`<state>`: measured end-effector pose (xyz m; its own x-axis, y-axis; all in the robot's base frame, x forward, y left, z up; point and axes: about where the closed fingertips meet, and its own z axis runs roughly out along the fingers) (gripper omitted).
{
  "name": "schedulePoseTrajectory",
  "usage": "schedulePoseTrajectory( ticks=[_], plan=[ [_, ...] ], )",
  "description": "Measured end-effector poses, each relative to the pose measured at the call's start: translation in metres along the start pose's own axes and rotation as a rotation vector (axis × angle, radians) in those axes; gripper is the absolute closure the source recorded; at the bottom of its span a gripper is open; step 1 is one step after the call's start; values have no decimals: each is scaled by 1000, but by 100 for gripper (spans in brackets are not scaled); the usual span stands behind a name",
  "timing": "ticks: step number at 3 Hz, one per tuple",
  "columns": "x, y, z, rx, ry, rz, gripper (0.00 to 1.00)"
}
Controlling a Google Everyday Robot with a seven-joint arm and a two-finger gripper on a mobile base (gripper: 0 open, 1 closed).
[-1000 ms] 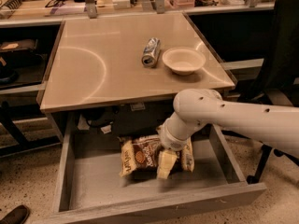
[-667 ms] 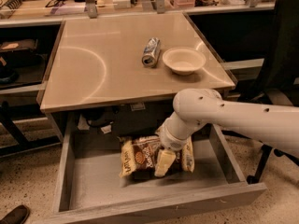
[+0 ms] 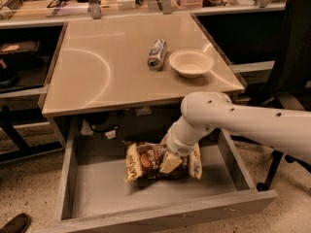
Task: Pick brown chip bag from top drawer and place on counter
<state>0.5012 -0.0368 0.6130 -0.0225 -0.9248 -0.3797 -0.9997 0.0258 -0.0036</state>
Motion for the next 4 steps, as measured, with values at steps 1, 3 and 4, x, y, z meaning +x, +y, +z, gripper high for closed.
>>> schedulePoseTrajectory(
  ticks=[1,3,4],
  plan=[
    [0,0,0,0,0,0,88],
    [-16,12,-29,4,32,-13,100],
    [-31,24,-62,23,57,-5,100]
  ],
)
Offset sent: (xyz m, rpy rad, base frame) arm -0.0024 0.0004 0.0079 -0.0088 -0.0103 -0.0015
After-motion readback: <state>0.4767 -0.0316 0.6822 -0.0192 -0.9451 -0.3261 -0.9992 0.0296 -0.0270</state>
